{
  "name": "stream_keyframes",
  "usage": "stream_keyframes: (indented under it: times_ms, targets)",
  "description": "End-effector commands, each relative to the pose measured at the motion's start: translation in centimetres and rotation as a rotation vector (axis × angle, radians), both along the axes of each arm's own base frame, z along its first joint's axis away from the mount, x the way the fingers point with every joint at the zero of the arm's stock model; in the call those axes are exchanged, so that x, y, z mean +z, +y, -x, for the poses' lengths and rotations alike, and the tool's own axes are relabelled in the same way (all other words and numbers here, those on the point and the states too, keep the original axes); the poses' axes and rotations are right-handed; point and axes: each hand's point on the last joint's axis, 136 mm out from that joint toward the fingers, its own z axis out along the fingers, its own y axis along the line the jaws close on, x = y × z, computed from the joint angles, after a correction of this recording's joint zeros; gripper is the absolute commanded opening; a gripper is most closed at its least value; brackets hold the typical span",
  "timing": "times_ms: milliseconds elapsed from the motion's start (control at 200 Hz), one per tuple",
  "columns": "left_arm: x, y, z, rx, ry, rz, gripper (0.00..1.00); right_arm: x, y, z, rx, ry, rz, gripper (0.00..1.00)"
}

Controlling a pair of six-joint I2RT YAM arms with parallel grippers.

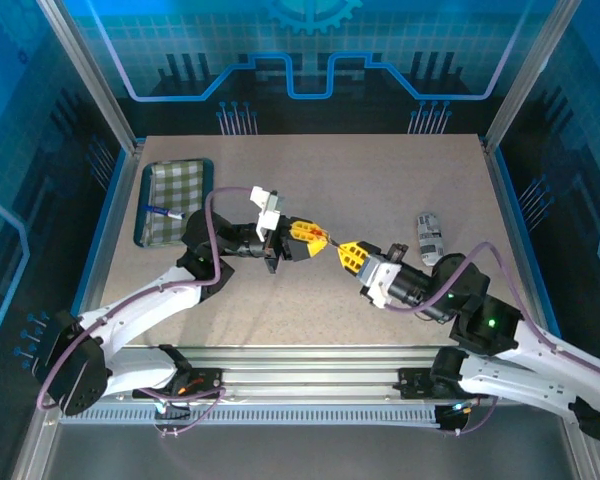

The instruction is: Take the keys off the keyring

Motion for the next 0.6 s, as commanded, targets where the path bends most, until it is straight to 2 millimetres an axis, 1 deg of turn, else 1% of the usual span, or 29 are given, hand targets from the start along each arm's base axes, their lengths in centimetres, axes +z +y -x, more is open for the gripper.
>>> stream_keyframes:
  times_ms: [0, 185, 315, 420, 480, 596]
  targets:
    - [2.0, 0.6, -1.0, 0.066, -0.026, 0.036, 0.00, -1.6, 1.8, 1.1, 0.030, -0.141, 0.167, 0.00]
    - [1.9, 0.7, -1.1, 0.082, -0.023, 0.013, 0.00, -2.3, 2.8, 1.2, 0.001, -0.260, 0.291, 0.00]
    - [1.9, 0.7, -1.0, 0.088, -0.028, 0.006, 0.00, -2.9, 3.2, 1.2, -0.001, -0.303, 0.356, 0.00]
    - [1.9, 0.9, -1.1, 0.105, -0.039, 0.002, 0.00, -3.4, 3.3, 0.7, -0.028, -0.320, 0.386, 0.00]
    - [1.9, 0.9, -1.0, 0.113, -0.056, -0.010, 0.00, -3.6, 3.5, 0.7, -0.024, -0.313, 0.391, 0.00]
    - [2.0, 1.0, -0.9, 0.131, -0.079, -0.022, 0.00, -3.3, 3.8, 0.8, -0.019, -0.308, 0.374, 0.00]
